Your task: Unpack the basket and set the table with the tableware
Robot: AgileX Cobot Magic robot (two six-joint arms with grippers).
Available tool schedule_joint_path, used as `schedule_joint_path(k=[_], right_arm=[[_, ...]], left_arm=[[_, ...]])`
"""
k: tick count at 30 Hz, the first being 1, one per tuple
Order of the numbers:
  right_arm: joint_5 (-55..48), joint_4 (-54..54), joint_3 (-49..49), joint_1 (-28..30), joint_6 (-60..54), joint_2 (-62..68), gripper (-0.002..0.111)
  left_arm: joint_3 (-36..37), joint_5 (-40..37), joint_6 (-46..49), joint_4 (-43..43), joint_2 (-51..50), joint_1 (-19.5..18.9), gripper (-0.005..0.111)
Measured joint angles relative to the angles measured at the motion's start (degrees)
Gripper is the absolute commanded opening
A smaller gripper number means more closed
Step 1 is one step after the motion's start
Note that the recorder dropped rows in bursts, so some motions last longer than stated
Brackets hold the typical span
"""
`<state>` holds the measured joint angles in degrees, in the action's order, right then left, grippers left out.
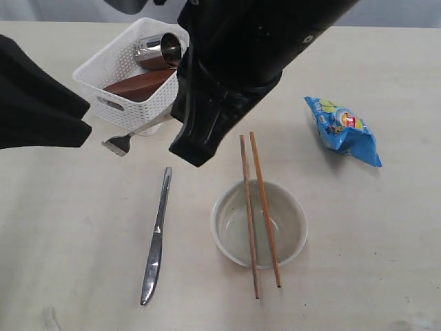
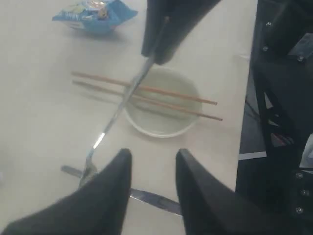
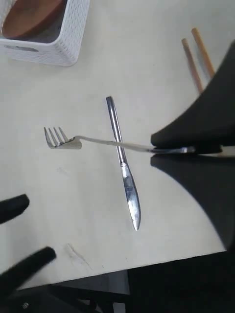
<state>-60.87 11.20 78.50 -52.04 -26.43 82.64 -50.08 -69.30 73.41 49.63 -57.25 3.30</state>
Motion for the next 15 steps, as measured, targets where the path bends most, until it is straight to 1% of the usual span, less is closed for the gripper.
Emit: schedule_joint_path(k=[2,4,8,11,13,15], right_arm=[[0.29,1.04,0.00,0.39,-1.08,0.79,0.000],[0.29,3.85,0.00,1.60,-3.10,1.86,0.000],[0.42,9.89,0.00,5.22,-7.34,3.42,0.000],[0.30,11.33,0.00,6.96,-8.60,3.55,0.000],[-0.49,11.65,0.00,7.56,-9.16,3.55,0.000],[-1.00,11.79,0.00,7.57,-9.44,3.55,0.000]], left_arm=[[0.00,0.70,1.46,0.54,0.00,0.00,0.050],[0.27,2.13,2.33,0.69,0.00,1.01,0.049],[3.22,5.69,5.12,-0.13,0.00,5.09,0.049],[6.00,11.79,5.90,-2.04,0.00,7.87,0.049],[7.08,16.22,6.38,-2.63,0.00,8.33,0.049],[7.60,18.66,6.98,-2.85,0.00,8.47,0.049]])
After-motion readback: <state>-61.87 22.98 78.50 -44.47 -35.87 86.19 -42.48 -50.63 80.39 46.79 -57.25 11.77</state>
